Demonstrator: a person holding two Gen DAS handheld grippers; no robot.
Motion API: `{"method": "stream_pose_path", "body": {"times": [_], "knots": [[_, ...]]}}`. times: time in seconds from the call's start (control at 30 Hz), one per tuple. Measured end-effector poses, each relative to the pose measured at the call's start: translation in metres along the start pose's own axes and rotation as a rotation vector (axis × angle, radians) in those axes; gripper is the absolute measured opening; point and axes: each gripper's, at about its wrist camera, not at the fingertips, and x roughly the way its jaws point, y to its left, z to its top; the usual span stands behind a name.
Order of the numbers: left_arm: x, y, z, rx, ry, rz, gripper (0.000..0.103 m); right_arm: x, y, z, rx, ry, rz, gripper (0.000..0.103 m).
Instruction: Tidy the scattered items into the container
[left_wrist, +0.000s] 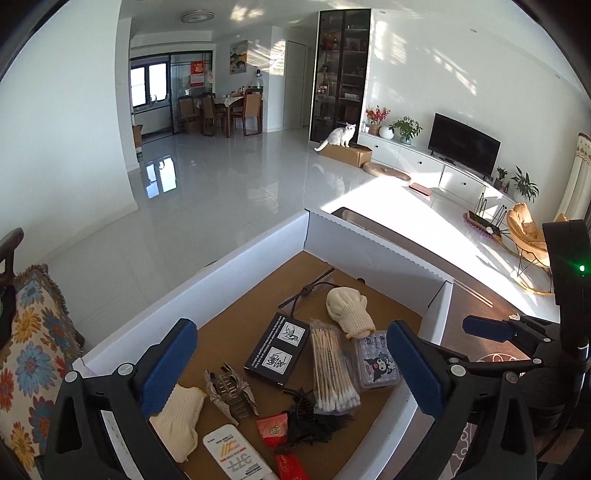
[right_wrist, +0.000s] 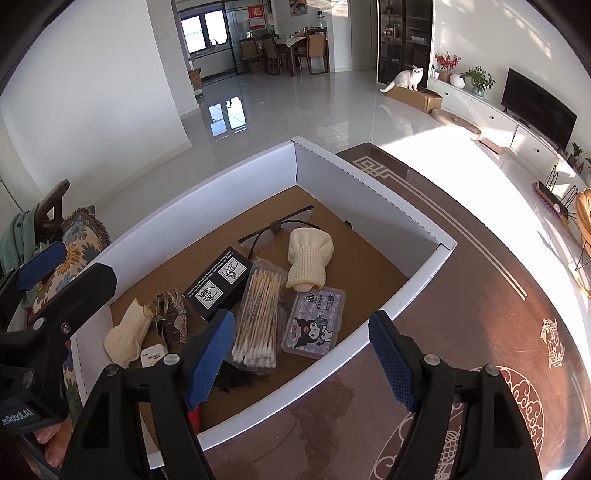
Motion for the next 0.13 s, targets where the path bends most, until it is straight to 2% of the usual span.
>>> {"method": "stream_pose_path", "body": {"times": [0.13], "knots": [[0.007, 0.0025, -0.0022, -0.014, 0.02, 0.017, 0.103, 0.0069, 0.0017, -0.0004, -0.001, 0.006, 0.002, 0.076]]}}
